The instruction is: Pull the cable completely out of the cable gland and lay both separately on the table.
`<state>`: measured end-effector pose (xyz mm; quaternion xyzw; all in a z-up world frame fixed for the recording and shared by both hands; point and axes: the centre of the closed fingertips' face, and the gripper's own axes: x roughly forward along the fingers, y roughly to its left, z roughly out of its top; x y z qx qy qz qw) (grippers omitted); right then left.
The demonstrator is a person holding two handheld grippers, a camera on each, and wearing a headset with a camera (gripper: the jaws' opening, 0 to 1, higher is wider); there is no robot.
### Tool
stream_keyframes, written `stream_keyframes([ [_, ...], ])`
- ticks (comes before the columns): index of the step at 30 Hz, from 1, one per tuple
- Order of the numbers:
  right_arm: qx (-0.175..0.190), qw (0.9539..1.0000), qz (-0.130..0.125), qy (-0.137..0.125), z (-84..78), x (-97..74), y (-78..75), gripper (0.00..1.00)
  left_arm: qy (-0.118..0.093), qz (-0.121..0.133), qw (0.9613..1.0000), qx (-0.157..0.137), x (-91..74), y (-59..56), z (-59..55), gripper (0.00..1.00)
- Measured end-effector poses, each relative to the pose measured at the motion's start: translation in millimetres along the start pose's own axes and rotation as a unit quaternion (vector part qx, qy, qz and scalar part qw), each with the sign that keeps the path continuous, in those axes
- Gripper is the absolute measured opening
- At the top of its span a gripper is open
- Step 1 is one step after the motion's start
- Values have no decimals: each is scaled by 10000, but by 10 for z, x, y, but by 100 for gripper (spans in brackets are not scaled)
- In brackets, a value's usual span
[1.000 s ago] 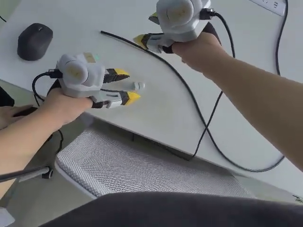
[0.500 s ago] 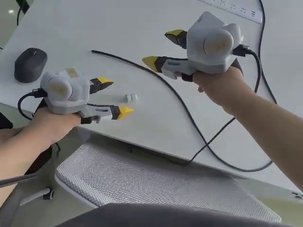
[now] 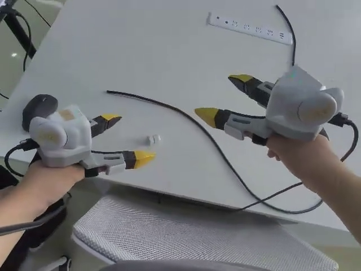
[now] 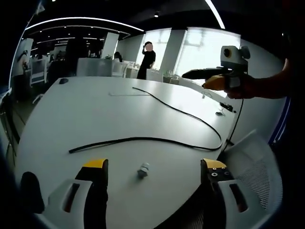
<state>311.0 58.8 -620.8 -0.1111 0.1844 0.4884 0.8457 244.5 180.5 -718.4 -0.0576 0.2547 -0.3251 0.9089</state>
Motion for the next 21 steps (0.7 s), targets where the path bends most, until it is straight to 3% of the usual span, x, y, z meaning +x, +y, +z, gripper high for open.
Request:
stream_keyframes([
  [9, 558, 9980, -303, -73, -374, -528, -30, 71, 9, -16, 10000, 65, -110, -78, 116, 87],
  [16, 887, 9947, -304, 420, -963, -825, -57, 76, 26, -36, 9999, 123, -202, -100, 182, 89],
  [21, 918, 9929, -110, 753, -1286, -997, 64, 82, 231, -144, 9994, 201, -251, -126, 98, 93],
])
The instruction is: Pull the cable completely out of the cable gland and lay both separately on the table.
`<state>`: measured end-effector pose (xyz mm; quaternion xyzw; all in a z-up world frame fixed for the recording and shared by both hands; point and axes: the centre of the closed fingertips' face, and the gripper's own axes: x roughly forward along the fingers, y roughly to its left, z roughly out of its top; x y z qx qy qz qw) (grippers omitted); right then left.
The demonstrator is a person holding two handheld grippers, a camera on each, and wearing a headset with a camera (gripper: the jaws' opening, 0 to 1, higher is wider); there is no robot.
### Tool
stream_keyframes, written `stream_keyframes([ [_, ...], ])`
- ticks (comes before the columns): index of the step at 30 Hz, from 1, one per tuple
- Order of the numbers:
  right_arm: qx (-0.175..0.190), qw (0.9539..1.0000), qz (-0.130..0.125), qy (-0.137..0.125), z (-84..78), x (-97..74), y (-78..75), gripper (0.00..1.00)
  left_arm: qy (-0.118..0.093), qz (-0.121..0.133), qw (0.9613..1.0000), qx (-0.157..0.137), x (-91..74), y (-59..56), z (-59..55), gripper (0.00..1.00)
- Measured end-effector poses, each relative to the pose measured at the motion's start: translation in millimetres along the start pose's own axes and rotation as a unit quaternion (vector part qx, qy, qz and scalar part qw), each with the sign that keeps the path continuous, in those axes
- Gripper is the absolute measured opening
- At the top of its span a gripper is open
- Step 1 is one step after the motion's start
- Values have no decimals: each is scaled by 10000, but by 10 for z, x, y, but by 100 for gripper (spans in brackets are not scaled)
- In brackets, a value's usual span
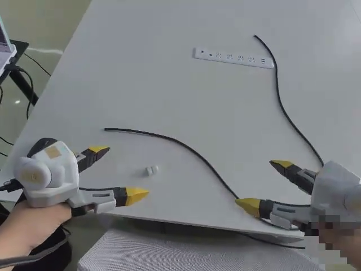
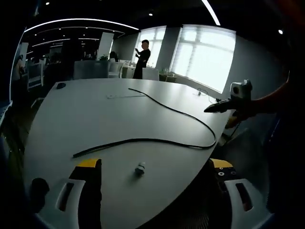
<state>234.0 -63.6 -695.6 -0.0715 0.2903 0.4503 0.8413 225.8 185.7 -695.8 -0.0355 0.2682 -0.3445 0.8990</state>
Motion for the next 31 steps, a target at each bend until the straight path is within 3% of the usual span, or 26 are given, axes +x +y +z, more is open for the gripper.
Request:
stream_keyframes([
  [3, 1, 10000, 5, 87, -97, -42, -6, 84, 219, -13, 9997, 118, -26, -10, -97, 93],
  [10, 45, 9998, 79, 182, -220, -104, -14, 93, 232, -43, 9997, 119, -80, -69, -101, 94],
  [14, 55, 9996, 170, 196, -242, -109, 20, 97, 416, -74, 9987, 279, -91, -99, -161, 95],
  [25, -99, 9990, 359, 250, -246, -66, 184, 99, 450, -72, 9989, 136, -150, -83, -204, 99],
  [31, -67, 9990, 377, 241, -222, -58, 179, 99, 449, -53, 9989, 133, -173, -63, -212, 99],
])
